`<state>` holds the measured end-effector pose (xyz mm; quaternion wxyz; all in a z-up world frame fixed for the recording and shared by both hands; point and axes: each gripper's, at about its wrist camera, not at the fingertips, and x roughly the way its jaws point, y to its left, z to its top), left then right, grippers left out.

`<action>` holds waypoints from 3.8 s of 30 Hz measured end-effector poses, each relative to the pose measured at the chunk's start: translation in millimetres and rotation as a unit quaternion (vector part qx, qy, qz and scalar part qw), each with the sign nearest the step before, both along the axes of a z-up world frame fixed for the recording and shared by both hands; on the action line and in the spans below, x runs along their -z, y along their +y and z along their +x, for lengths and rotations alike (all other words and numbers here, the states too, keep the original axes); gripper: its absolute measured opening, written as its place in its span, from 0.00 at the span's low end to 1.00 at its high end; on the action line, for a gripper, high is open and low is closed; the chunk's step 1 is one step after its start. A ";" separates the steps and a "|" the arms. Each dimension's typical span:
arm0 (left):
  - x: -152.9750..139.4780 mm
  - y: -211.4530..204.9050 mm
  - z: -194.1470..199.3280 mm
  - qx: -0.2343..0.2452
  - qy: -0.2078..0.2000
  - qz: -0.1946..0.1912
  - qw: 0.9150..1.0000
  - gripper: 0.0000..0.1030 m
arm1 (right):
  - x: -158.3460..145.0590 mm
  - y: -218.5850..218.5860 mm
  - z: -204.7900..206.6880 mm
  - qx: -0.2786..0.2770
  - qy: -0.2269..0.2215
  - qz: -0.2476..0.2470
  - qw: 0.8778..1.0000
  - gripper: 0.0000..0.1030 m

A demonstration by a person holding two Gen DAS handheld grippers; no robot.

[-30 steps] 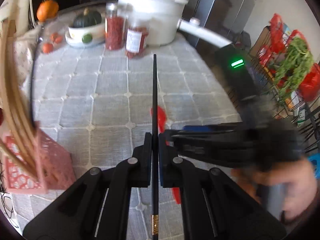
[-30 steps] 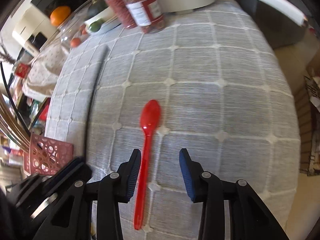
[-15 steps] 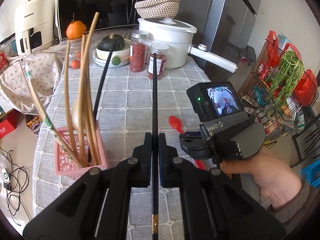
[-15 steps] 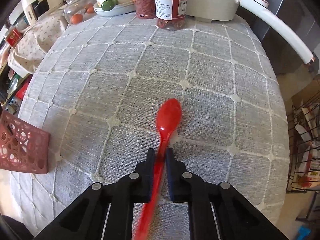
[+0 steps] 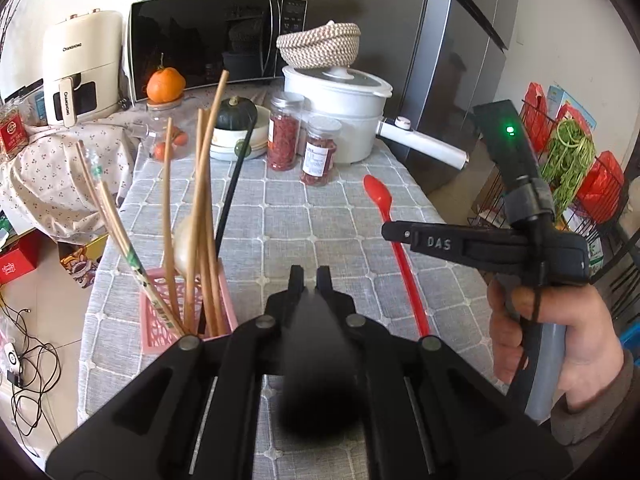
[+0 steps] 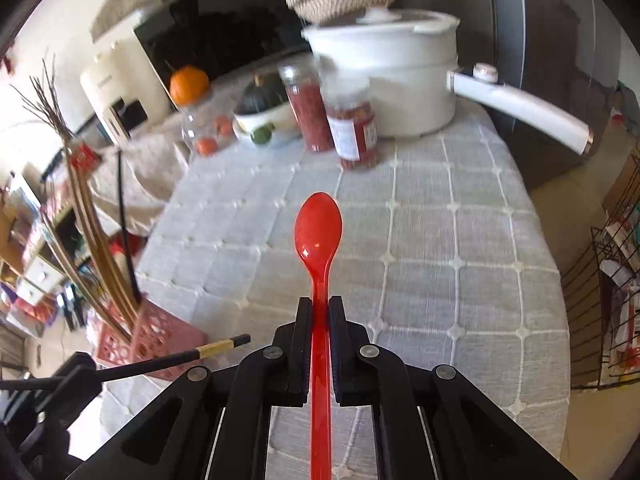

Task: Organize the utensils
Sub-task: 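Carry the black chopstick and red spoon over the pink basket with both tools, then lower the black chopstick and red spoon into the basket and open both tools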

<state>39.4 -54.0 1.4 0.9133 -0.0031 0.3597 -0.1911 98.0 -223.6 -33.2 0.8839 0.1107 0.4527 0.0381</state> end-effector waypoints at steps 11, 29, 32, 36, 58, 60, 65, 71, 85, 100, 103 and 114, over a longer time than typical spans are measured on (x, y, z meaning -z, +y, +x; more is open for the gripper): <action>2.8 -2.5 -3.1 0.038 0.025 -0.042 0.998 0.07 | -18.5 1.7 -8.0 -0.009 -0.024 0.019 1.000 0.07; -46.9 36.0 -16.7 0.044 -0.022 -0.026 0.998 0.07 | -68.3 15.1 -32.6 -0.030 -0.178 0.067 0.981 0.07; -56.2 54.7 -12.2 0.033 -0.020 -0.022 0.999 0.07 | -77.6 23.0 -36.8 -0.032 -0.220 0.083 0.971 0.07; -59.4 80.8 -0.8 0.003 -0.019 -0.025 0.999 0.07 | -81.7 48.7 -37.9 -0.043 -0.269 0.100 0.957 0.07; -27.8 88.3 32.3 0.013 0.050 0.003 0.999 0.26 | -66.9 120.5 -34.9 -0.050 -0.320 0.072 0.943 0.08; -30.0 90.9 30.6 0.008 0.041 0.003 0.999 0.29 | -64.7 121.6 -33.1 -0.051 -0.318 0.070 0.944 0.08; -30.7 99.8 28.7 -0.010 0.040 0.000 0.999 0.30 | -57.2 122.9 -27.6 -0.054 -0.307 0.073 0.947 0.08; -31.5 113.5 27.0 -0.038 0.039 -0.018 0.998 0.40 | -49.7 127.5 -25.5 -0.052 -0.306 0.059 0.949 0.08; -21.3 112.6 25.1 -0.065 0.034 0.011 0.997 0.49 | -31.0 154.2 -29.9 -0.048 -0.332 0.021 0.942 0.08; -22.6 127.0 17.9 -0.105 0.018 0.017 0.994 0.52 | -31.8 141.1 -41.2 -0.055 -0.273 0.021 0.960 0.35; -22.8 125.9 12.7 -0.112 0.010 0.028 0.993 0.52 | -40.0 135.4 -50.7 -0.056 -0.269 0.022 0.961 0.44; -31.3 130.2 -27.0 -0.174 -0.022 0.049 0.983 0.73 | -63.6 132.5 -101.9 -0.066 -0.212 -0.016 0.975 0.74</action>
